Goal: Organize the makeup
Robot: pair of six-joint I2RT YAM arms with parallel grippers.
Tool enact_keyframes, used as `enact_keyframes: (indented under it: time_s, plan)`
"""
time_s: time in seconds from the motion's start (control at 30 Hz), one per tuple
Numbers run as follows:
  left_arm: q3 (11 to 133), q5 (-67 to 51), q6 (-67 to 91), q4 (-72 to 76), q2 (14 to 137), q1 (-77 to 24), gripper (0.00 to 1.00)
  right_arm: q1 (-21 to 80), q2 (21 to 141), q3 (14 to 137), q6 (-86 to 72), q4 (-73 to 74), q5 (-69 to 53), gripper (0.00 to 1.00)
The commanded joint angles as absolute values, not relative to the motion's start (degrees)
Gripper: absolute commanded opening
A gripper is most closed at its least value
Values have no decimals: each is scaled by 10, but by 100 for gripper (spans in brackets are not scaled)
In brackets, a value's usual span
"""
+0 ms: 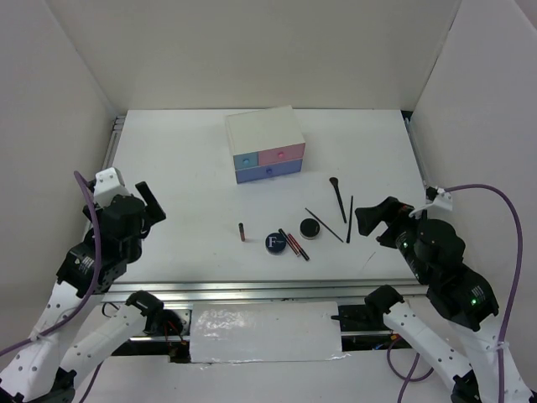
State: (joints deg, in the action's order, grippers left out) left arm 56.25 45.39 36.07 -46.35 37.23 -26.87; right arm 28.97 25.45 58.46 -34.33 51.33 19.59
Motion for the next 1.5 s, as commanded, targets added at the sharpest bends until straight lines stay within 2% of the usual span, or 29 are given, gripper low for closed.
enact_keyframes:
  time_s: [0.0,0.13,0.27,0.37,0.47,0.5,0.63,0.77,0.9,1.0,1.03,1.2,1.47]
  plan:
    - [570,473,372,-459,379,-270,99,287,236,566,-352,461,181,100]
    - [570,463,370,-455,381,-270,99,286,223,511,-373,390,145,100]
    - [563,439,358,-439,374,-270,99,287,233,420,-402,251,87,100]
    - [556,419,346,-423,369,-270,100,287,284,362,-431,118,18,100]
    - [555,410,345,-419,372,-271,99,287,385,320,-461,-31,-42,100]
    - [555,411,346,-421,374,-271,99,287,452,318,-467,-62,-51,100]
    - [556,422,352,-428,376,-272,100,288,616,334,-475,-224,-130,100]
    - [554,412,346,-421,378,-273,99,289,748,359,-516,-393,-146,100]
    - [554,408,342,-417,384,-273,99,293,892,406,-564,-484,-153,99]
    - [554,397,337,-413,388,-273,99,295,981,434,-609,-564,-145,95]
    - [553,393,334,-410,390,-274,99,296,1001,444,-619,-610,-141,89]
    - [549,382,326,-403,388,-273,99,300,1113,488,-674,-693,-106,77]
    - [545,353,309,-387,395,-273,99,317,1172,577,-664,-648,-98,74]
